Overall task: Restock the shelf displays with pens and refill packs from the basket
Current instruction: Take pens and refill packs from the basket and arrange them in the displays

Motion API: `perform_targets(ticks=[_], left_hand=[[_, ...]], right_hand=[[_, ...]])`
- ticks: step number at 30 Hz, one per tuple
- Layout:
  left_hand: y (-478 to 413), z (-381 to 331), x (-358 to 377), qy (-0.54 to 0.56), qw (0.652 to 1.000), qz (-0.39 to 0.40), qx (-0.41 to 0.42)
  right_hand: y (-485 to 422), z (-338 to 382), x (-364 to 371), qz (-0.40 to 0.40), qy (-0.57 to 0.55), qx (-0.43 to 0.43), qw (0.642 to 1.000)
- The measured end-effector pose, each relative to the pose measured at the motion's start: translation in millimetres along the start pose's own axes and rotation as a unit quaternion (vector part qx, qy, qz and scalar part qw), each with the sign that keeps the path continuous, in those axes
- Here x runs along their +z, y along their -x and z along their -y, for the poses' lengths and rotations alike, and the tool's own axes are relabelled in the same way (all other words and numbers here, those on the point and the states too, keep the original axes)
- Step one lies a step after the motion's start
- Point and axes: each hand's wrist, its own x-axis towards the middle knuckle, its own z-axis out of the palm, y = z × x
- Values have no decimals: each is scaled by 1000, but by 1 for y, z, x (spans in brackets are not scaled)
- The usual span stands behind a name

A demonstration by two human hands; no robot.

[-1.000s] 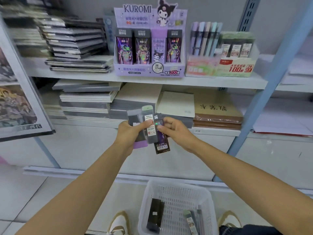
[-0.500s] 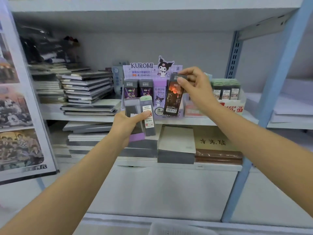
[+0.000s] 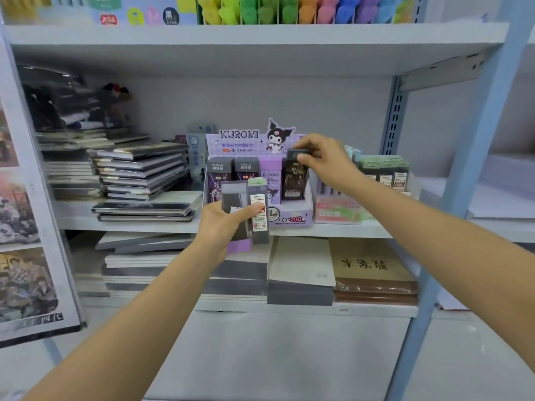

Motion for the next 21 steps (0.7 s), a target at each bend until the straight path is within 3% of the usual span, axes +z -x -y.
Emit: perform_targets(ticks=[11,16,21], left_hand=[[-6,3,3,15,1000,2,4],[-8,4,0,14,1000,11,-1],[-5,3,1,15,1000,23,2]], right_hand=[[-12,-3,0,51,109,-26,992],[-16,-10,10,-33,145,-48,988],[-16,-8,12,-47,220,-54,973]])
